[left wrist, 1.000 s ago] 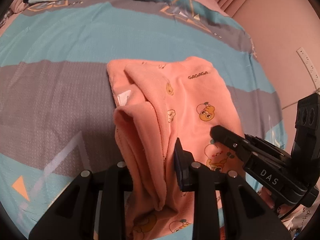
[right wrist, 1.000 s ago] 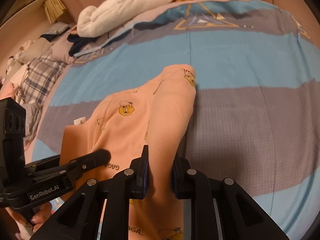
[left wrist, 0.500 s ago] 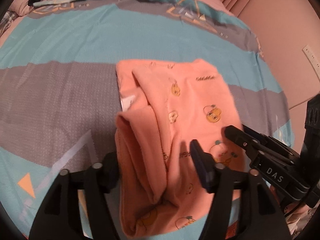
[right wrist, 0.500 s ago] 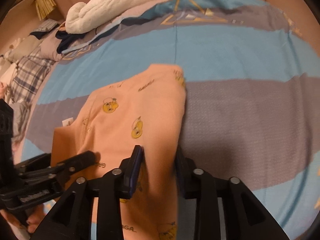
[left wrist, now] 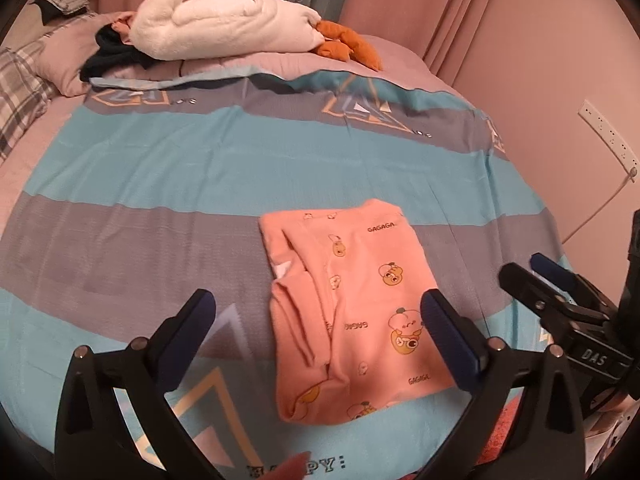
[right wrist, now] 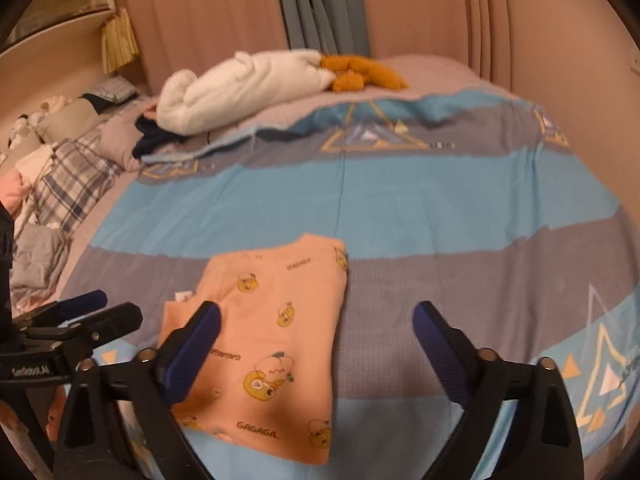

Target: Fold small clothes

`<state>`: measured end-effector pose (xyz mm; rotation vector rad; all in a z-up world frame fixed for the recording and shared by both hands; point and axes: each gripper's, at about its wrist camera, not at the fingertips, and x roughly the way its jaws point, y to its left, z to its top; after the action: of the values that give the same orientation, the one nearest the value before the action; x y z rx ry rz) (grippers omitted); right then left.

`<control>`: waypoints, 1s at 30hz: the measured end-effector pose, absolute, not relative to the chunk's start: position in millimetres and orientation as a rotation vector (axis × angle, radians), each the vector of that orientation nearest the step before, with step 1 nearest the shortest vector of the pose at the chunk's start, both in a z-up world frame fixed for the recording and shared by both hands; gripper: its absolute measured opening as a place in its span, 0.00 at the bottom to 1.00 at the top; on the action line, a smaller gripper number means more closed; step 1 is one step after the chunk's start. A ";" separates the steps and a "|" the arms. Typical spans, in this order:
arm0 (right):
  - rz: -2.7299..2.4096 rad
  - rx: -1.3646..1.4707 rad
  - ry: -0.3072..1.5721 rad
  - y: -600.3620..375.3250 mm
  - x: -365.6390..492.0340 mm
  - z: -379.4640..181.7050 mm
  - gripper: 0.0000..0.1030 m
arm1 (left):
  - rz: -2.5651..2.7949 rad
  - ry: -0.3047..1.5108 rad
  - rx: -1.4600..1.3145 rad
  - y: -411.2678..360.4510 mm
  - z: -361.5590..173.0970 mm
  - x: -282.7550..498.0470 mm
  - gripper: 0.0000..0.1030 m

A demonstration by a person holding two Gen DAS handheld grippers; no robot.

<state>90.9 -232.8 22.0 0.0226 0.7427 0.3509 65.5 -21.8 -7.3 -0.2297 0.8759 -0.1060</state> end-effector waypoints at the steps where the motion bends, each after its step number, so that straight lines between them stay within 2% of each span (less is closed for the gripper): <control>1: 0.352 0.019 0.738 -230.3 89.8 23.5 0.94 | -0.100 0.876 -0.226 -20.1 -5.9 63.2 1.00; 30: 0.281 -0.006 0.778 -221.0 76.6 14.9 0.94 | -0.075 0.844 -0.218 -2.3 -6.0 39.3 0.99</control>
<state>76.6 -221.0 14.9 -0.0064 0.7781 0.2811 39.3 -2.3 -6.0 -0.2179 0.8441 -0.0752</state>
